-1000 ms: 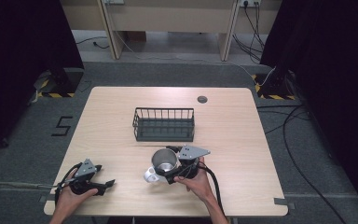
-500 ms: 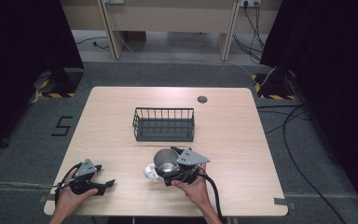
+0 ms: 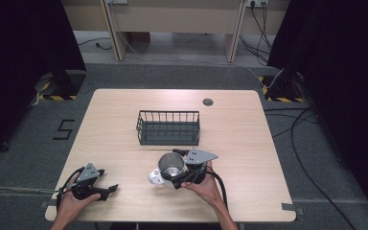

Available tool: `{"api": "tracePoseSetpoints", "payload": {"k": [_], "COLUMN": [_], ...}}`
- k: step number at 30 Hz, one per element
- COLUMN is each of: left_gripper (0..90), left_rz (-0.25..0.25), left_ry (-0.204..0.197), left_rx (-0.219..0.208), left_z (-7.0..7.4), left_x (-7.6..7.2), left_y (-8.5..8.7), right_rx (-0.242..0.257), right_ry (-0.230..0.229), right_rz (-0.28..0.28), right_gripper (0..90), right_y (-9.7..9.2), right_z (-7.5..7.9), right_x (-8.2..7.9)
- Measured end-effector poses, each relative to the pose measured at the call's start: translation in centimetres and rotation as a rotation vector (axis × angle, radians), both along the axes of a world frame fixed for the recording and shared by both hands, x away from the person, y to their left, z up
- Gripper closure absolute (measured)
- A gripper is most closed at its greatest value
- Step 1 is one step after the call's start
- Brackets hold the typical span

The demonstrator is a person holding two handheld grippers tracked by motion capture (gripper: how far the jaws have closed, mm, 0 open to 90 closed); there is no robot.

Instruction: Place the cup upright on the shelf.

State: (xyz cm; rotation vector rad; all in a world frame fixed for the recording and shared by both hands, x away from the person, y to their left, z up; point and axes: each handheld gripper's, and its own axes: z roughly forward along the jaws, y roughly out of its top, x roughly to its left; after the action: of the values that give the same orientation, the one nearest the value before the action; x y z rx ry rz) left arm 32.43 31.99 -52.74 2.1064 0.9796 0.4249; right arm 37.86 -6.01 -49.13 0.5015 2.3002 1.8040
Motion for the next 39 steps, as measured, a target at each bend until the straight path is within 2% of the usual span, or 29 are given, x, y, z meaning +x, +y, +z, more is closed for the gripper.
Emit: {"api": "tracePoseSetpoints", "payload": {"k": [4,11,16,22,29,39], "left_gripper": [14.6,14.5,14.5,14.5,14.6,14.6], "left_rz": [0.000,0.000,0.000,0.000,0.000,0.000], "left_ry": [0.000,0.000,0.000,0.000,0.000,0.000], "left_rx": [0.000,-0.001,0.000,-0.001,0.000,0.000], "left_z": [0.0,0.0,0.0,0.0,0.0,0.0], "left_x": [0.0,0.0,0.0,0.0,0.0,0.0], "left_y": [0.0,0.0,0.0,0.0,0.0,0.0], "right_rx": [0.007,0.008,0.020,0.034,0.018,0.001], "right_ry": [0.011,-0.012,-0.003,0.013,0.013,-0.005], "right_rz": [0.005,-0.006,-0.068,-0.098,-0.137,-0.188], "right_gripper": [5.3,6.2,6.5,6.5,6.6,6.6], "right_y": [-0.1,0.0,-0.1,-0.1,0.3,0.6], "right_z": [-0.1,-0.1,-0.2,0.0,1.6,3.7], "right_x": [0.1,-0.1,-0.6,-0.6,-1.0,-0.4]}}
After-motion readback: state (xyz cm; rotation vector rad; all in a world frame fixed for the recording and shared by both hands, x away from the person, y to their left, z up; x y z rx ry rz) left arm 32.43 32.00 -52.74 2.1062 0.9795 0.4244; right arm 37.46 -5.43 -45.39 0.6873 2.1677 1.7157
